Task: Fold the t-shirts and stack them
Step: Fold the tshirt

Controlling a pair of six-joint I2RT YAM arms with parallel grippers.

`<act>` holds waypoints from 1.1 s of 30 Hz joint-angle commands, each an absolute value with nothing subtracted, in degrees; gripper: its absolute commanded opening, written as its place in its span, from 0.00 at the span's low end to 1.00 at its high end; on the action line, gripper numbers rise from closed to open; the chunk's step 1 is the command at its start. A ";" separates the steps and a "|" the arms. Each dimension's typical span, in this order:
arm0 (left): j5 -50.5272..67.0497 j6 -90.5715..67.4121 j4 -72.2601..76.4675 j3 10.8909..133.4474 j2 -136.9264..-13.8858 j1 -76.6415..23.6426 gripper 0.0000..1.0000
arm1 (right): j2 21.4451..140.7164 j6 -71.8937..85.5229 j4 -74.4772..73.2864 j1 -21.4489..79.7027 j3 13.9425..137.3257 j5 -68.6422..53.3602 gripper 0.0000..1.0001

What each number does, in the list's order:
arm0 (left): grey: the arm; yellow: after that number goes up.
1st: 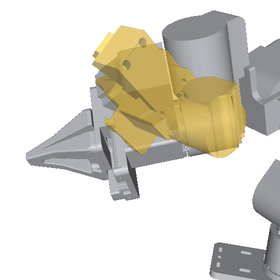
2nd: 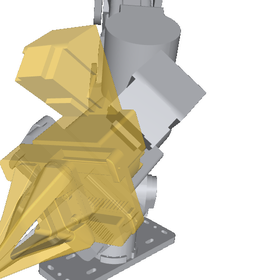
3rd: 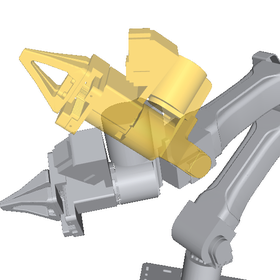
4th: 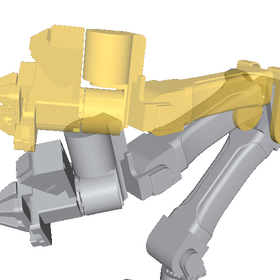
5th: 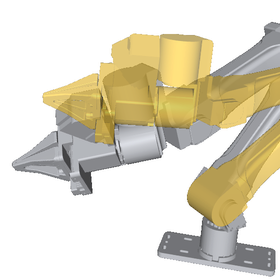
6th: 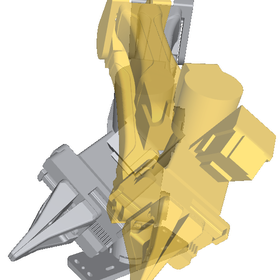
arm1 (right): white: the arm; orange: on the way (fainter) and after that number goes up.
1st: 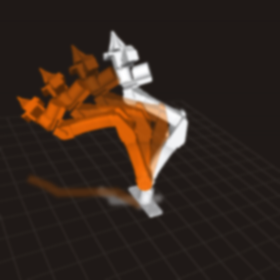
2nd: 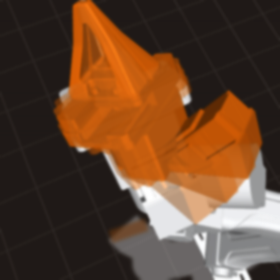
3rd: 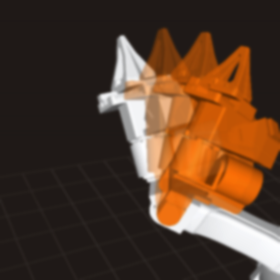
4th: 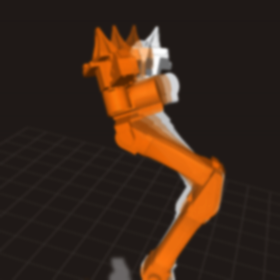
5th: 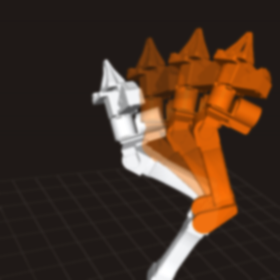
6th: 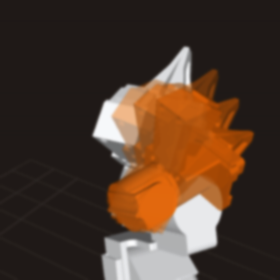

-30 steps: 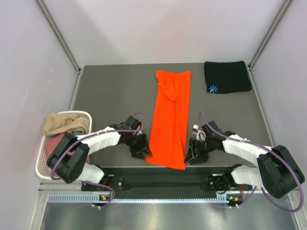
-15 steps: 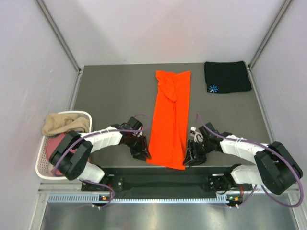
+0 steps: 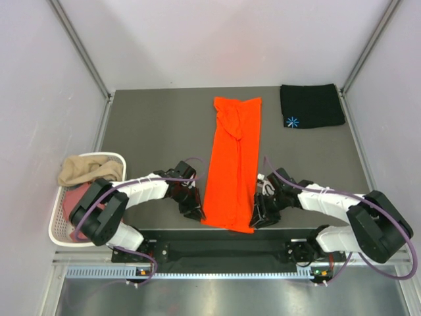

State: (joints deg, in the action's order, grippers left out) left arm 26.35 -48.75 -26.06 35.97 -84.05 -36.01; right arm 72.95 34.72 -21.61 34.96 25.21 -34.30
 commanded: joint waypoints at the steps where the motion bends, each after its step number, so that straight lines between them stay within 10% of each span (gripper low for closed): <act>1: 25.66 -48.78 -24.35 35.60 -84.81 -36.30 0.26 | 74.70 35.07 -18.20 36.47 27.60 -33.40 0.40; 6: 25.49 -49.65 -23.64 34.63 -84.11 -36.21 0.20 | 76.81 35.86 -16.09 37.88 27.69 -33.93 0.36; 11: 25.14 -50.19 -23.02 33.05 -82.01 -36.30 0.00 | 77.61 36.65 -15.28 38.58 27.60 -33.84 0.00; 33: 24.27 -49.31 -33.13 40.05 -69.70 -36.74 0.00 | 65.93 40.52 -21.96 41.84 31.19 -31.91 0.00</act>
State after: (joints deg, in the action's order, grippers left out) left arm 25.71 -51.27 -30.70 32.47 -71.94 -36.49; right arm 69.14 39.70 -20.69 41.98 24.97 -32.75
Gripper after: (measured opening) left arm 0.019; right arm 0.011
